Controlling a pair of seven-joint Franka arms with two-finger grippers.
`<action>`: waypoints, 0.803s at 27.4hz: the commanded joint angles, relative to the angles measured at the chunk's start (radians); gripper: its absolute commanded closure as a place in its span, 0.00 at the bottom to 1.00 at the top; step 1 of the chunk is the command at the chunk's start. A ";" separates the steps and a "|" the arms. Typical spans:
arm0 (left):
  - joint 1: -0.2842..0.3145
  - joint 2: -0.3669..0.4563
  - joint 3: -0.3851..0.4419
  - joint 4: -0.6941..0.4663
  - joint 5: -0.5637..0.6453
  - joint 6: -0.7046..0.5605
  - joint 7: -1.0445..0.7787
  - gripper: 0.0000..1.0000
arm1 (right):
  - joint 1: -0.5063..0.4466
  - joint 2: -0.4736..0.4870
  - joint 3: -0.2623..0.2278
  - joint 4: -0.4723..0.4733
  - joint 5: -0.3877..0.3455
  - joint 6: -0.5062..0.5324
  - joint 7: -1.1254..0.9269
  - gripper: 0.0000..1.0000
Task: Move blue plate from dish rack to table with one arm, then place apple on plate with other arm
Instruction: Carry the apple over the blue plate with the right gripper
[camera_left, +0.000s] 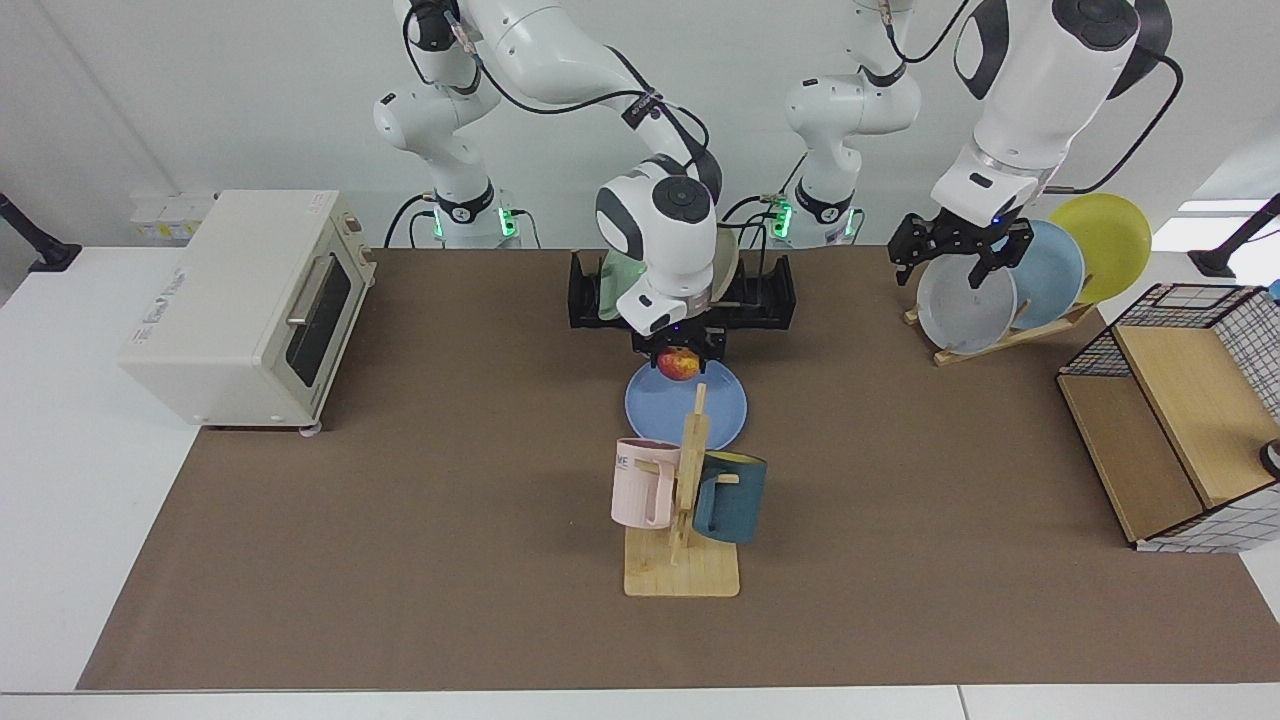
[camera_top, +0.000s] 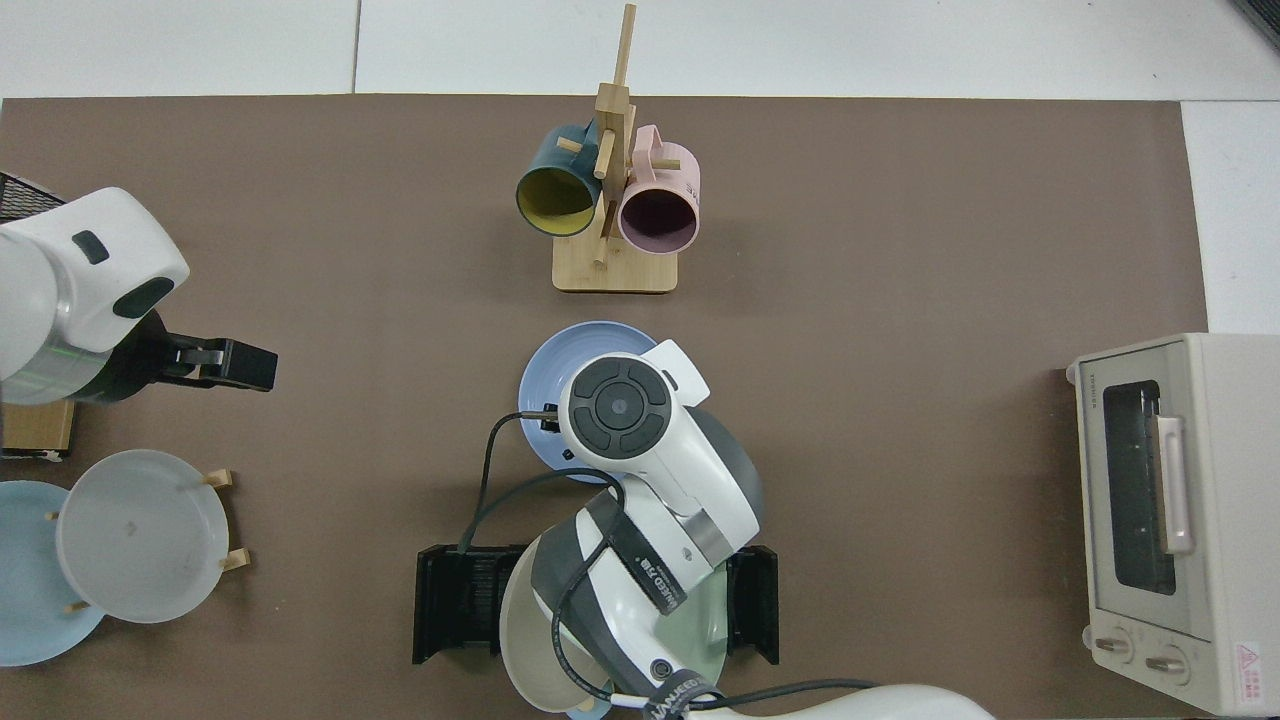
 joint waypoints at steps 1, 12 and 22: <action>0.005 -0.007 -0.001 -0.014 0.003 0.018 0.015 0.00 | -0.002 0.037 0.004 0.000 0.025 0.059 0.023 1.00; 0.008 0.003 -0.001 -0.002 0.008 0.021 0.061 0.00 | -0.008 0.068 0.004 -0.006 0.063 0.088 0.021 1.00; 0.022 0.031 -0.004 0.048 0.000 -0.001 0.049 0.00 | -0.005 0.064 0.004 0.001 0.060 0.076 0.012 0.00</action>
